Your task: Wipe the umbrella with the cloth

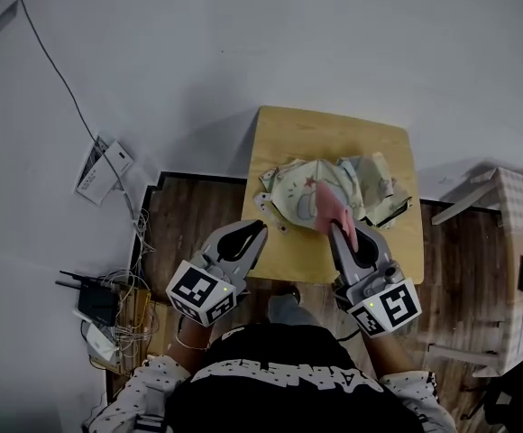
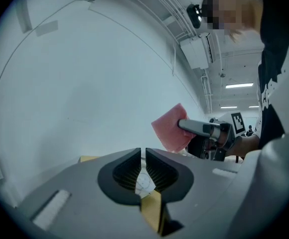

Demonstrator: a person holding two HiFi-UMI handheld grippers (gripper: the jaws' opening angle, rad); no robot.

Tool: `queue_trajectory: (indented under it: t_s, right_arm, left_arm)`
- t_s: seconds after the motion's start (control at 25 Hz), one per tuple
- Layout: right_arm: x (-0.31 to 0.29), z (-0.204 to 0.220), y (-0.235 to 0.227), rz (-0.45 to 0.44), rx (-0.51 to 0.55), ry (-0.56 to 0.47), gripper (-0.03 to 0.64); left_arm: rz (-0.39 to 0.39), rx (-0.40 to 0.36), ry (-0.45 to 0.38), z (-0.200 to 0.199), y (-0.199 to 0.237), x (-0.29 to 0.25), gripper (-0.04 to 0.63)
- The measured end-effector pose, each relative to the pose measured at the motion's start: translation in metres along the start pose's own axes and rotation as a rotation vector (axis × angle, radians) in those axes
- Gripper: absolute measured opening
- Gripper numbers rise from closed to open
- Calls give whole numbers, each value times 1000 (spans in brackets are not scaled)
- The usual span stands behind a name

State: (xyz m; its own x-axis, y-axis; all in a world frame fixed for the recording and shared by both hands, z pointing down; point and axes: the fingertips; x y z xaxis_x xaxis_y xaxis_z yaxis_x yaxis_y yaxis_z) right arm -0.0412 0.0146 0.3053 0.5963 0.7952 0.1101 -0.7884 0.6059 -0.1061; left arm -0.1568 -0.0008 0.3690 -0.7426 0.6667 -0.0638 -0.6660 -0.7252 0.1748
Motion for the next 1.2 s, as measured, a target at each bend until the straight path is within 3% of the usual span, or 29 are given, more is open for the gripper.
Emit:
queue_trajectory:
  t_s: [0.48, 0.92, 1.2]
  right_arm:
    - [-36, 13, -59, -30, 0, 35, 32]
    - [-59, 36, -69, -104, -23, 72, 32]
    - [-69, 53, -76, -76, -17, 108, 32]
  left_arm:
    - [-74, 10, 40, 21, 39, -47, 48]
    - [-154, 10, 148, 70, 72, -57, 75]
    - [-96, 53, 250, 109, 90, -81, 124]
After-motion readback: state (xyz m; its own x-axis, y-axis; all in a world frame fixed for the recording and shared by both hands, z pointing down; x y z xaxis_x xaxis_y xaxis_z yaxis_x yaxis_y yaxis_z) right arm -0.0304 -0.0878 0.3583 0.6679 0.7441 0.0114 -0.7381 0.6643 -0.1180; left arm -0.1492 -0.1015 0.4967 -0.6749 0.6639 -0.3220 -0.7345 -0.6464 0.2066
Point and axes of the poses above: the fingertips, and each gripper's own axes: x backward along the fingers, y to its left, z out of its underside, and after that the axes turned 3 degrees about z, right-handed
